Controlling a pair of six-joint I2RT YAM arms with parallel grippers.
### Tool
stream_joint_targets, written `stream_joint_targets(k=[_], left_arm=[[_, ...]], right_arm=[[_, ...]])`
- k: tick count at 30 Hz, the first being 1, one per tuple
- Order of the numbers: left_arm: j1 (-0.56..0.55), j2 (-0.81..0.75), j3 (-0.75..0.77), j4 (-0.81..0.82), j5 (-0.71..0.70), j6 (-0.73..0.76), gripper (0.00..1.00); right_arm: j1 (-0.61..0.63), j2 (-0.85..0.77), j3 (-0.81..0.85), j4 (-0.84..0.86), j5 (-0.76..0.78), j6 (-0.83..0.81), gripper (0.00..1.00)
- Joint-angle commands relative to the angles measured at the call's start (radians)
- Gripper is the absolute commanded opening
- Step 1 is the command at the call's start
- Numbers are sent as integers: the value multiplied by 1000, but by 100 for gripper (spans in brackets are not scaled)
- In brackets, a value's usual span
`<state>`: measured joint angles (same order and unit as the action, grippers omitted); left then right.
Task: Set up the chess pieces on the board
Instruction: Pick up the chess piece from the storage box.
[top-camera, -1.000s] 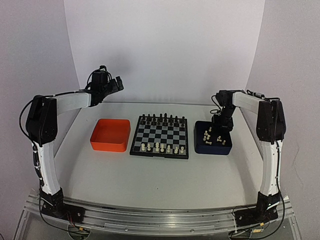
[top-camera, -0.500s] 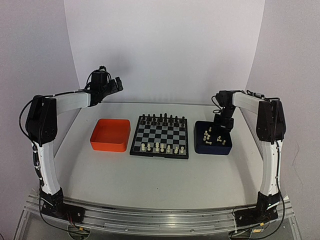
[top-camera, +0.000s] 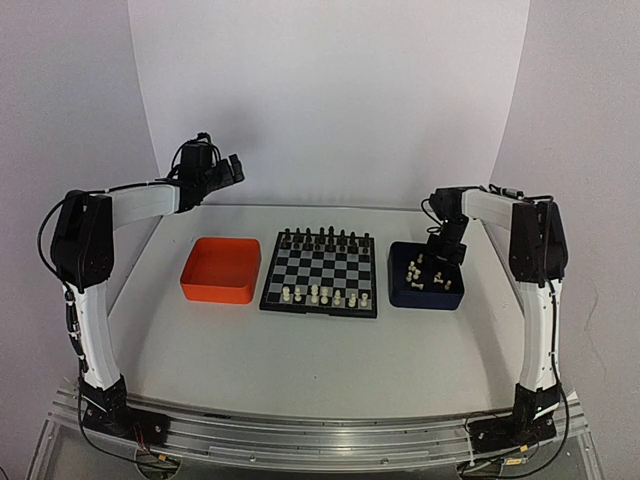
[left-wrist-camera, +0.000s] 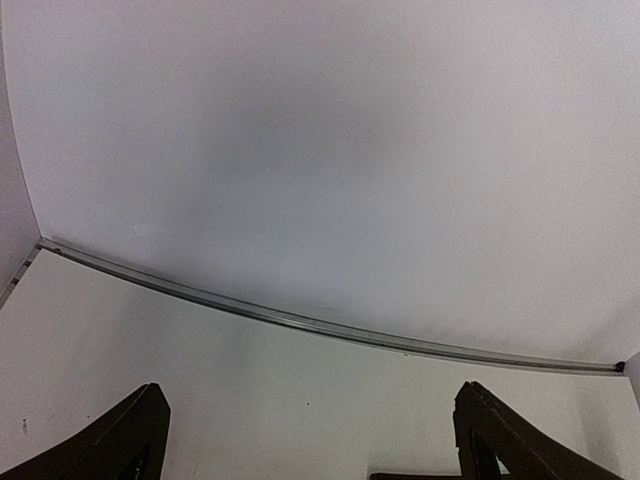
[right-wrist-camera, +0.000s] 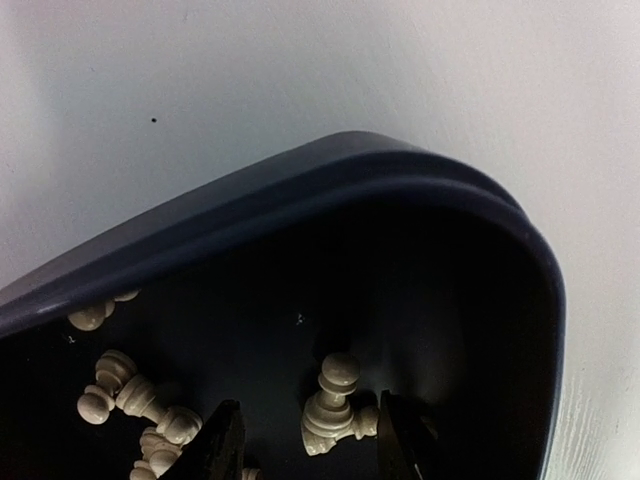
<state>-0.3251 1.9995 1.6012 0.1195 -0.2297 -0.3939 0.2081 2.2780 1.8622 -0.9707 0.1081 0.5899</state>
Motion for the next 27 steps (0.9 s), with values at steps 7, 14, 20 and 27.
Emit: stream_joint_targets(k=[7, 14, 20, 27], left_arm=[[16, 0, 37, -13, 5, -33, 100], [18, 21, 46, -1, -8, -51, 100], [18, 46, 66, 10, -40, -40, 100], [21, 118, 164, -23, -40, -7, 100]], right_arm=[[4, -10, 2, -16, -87, -69, 43], [14, -81, -41, -19, -157, -188, 44], [17, -145, -90, -46, -173, -256, 45], [27, -150, -52, -67, -243, -327, 46]])
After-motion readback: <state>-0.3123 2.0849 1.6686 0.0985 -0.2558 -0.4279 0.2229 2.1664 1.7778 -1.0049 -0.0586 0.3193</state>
